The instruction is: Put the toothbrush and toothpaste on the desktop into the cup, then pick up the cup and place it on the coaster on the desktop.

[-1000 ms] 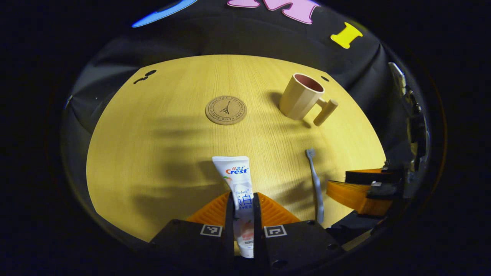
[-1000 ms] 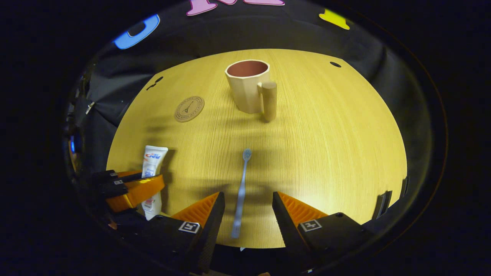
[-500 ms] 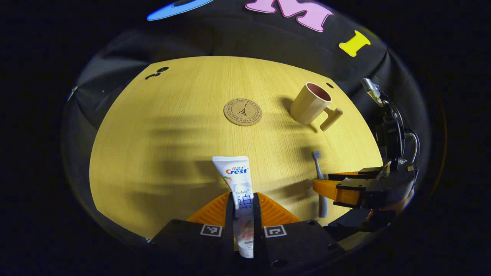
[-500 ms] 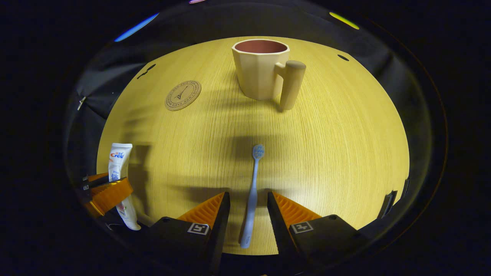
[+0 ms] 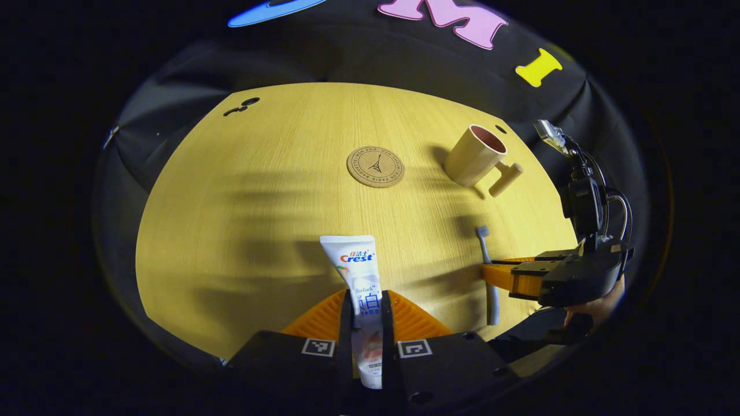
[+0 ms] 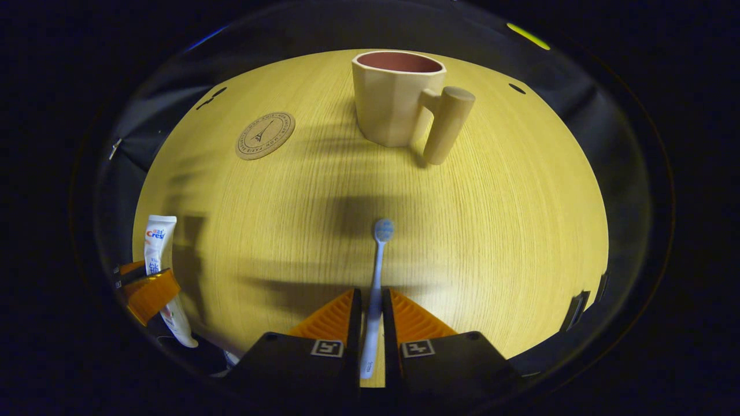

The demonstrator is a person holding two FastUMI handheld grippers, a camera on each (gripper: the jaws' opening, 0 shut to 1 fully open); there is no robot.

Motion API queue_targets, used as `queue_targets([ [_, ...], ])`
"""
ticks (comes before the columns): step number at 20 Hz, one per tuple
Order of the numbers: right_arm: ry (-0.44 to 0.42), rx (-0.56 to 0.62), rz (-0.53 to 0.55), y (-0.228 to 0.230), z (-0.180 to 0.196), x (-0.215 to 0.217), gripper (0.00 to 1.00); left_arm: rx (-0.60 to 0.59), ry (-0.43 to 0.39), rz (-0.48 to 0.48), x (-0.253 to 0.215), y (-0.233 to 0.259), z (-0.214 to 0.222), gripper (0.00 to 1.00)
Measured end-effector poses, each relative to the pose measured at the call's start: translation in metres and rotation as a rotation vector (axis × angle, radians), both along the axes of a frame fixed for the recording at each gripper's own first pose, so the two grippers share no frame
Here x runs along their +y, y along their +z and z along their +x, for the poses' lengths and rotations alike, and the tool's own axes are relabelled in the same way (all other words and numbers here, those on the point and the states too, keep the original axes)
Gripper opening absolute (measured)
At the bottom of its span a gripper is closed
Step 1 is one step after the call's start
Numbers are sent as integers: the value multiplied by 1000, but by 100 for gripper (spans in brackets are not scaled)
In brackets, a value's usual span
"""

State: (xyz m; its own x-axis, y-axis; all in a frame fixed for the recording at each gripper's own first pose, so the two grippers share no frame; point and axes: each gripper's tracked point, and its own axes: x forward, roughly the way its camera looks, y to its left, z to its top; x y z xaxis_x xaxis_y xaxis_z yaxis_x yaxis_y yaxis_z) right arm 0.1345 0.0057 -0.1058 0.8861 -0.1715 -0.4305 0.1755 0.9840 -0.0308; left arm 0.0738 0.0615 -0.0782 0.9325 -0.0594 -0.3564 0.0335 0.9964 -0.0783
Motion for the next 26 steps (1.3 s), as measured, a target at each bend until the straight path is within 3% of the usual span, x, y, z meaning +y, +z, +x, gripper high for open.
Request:
queue_targets([
  [1, 14, 5, -8, -1, 1, 1, 12, -2, 0, -2, 0, 0, 1, 25],
  [6, 92, -26, 12, -3, -2, 3, 10, -27, -12, -28, -8, 5, 1, 25],
  [7, 114, -50, 44, 2, -5, 6, 2, -37, -21, -41, -12, 7, 1, 25],
  [8, 129, -70, 72, 4, -7, 7, 7, -49, -27, -53, -15, 10, 2, 25],
  [13, 236, -236, 149, 41, -29, 9, 7, -171, -93, -66, -40, 46, 1, 25],
  [14, 251, -266, 155, 49, -36, 9, 7, -207, -109, -71, -47, 58, 1, 30],
  [15, 266, -294, 159, 58, -42, 10, 7, -245, -121, -74, -53, 70, 2, 25],
  [17, 292, -340, 160, 72, -53, 8, 7, -314, -144, -79, -66, 94, 2, 30],
  [18, 302, -359, 159, 78, -57, 7, 7, -340, -154, -78, -72, 105, 2, 25],
  [26, 341, -417, 175, 96, -77, 3, 7, -491, -245, -102, -120, 177, 8, 25],
])
